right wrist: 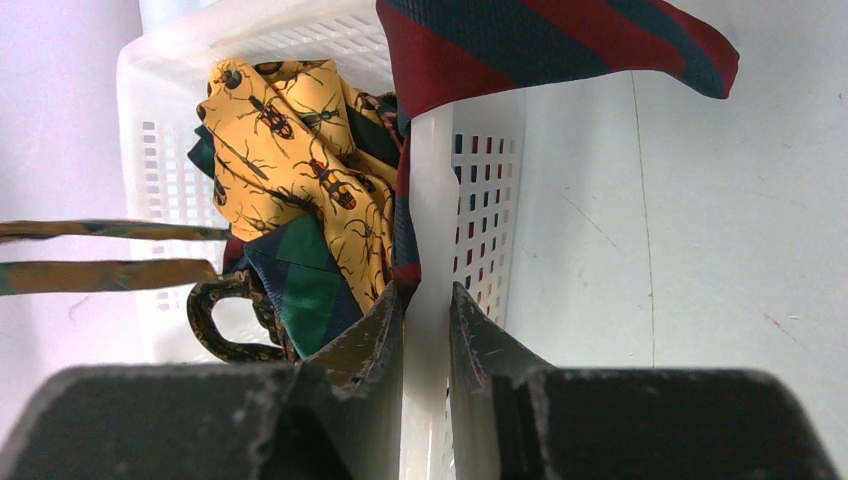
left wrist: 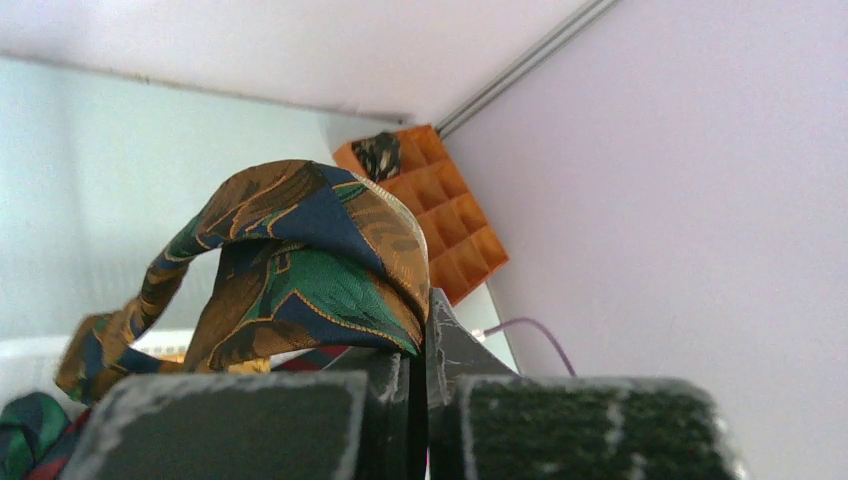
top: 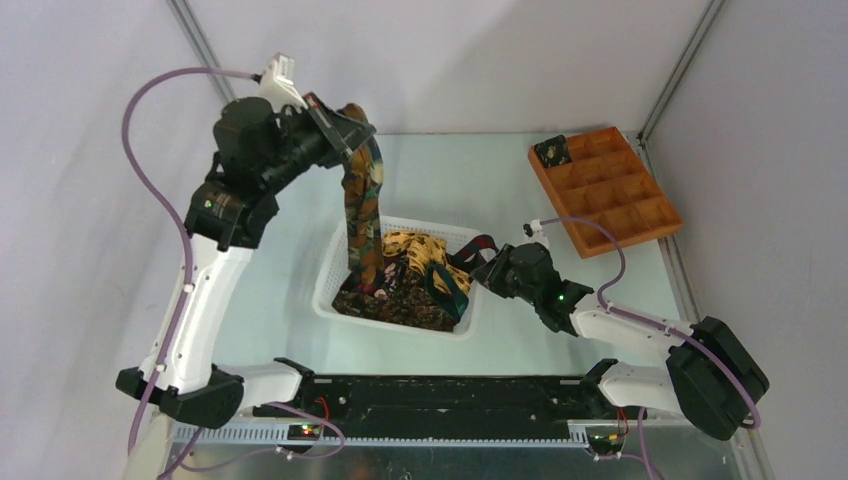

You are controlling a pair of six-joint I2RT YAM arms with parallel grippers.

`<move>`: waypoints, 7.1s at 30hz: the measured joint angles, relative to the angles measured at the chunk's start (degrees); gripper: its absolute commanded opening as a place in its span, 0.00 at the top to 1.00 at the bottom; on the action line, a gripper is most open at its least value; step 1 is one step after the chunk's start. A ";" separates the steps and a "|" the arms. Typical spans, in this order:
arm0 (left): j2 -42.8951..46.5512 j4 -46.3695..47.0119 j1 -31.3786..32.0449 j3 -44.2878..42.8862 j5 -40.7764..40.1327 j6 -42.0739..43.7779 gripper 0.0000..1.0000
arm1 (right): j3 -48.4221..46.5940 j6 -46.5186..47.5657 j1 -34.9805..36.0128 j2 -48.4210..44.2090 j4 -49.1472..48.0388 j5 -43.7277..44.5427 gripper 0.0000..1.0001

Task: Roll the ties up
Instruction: Pick up the tie from the bin, then move the bin to the center of the board, then place the tie at the center of the board.

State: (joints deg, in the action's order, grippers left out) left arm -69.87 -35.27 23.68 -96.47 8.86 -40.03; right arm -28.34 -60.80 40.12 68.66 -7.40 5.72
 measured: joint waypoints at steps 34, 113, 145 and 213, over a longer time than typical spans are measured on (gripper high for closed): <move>13.81 -18.64 -15.21 -20.02 -4.26 7.65 1.00 | -32.52 17.86 -26.51 33.75 -2.93 -10.40 1.00; 3.82 3.54 13.55 3.41 -46.29 3.98 1.00 | -13.81 30.32 -3.43 -2.64 -3.26 -12.17 0.12; -4.59 -10.91 18.64 -11.93 -57.99 -10.45 1.00 | -11.41 54.40 25.46 14.80 -48.26 7.93 0.05; 5.60 3.06 15.87 14.56 -49.90 -5.44 1.00 | -18.86 73.83 23.85 3.89 -6.99 39.19 1.00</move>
State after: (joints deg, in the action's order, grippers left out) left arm -64.27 -32.21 39.55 -81.91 -41.04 -45.47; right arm -47.20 13.04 63.96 72.55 -14.39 44.91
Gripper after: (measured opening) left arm 0.024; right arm 0.063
